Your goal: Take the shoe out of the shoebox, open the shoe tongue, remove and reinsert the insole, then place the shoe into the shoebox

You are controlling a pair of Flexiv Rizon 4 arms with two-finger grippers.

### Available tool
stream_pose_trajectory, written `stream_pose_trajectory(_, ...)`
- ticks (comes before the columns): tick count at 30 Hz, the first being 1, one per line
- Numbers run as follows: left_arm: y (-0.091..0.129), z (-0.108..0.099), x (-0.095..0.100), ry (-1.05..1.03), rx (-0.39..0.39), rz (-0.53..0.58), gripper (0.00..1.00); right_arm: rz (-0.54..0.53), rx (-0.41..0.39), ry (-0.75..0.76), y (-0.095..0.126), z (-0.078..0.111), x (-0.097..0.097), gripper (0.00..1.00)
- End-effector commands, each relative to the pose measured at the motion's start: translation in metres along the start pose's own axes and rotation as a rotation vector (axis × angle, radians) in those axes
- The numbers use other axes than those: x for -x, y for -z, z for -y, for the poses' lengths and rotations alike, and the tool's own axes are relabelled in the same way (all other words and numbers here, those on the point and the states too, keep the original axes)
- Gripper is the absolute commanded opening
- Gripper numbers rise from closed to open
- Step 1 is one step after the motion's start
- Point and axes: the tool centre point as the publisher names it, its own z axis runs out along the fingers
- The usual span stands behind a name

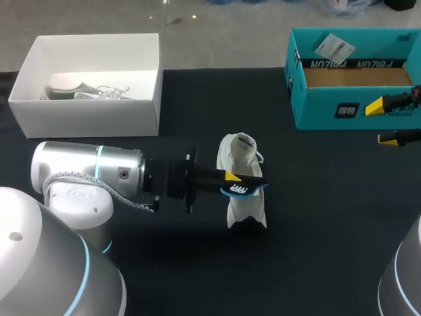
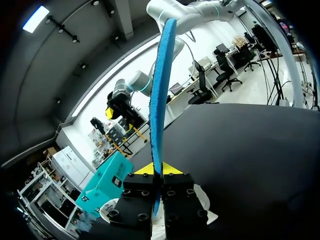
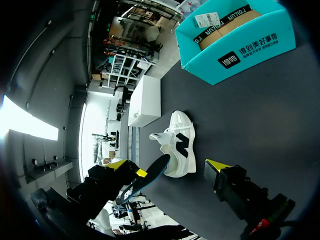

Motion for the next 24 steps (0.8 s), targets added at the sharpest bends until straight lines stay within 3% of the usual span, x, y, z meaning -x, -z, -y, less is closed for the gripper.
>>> stream_pose_trajectory(1,-0.006,-0.002,0.000,0.008,0.001,-0.007,0.00,0.003,0.001,-0.001,0.000,0.001,0.000,1.00)
stream_pose_trajectory(10,-0.002,-0.024,-0.010,0.064,0.044,-0.024,0.00,0.003,0.001,-0.001,0.000,0.001,0.000,1.00)
stream_pose_trajectory(24,0.018,-0.026,-0.007,0.072,0.108,-0.050,0.00,0.003,0.001,-0.001,0.000,0.001,0.000,1.00)
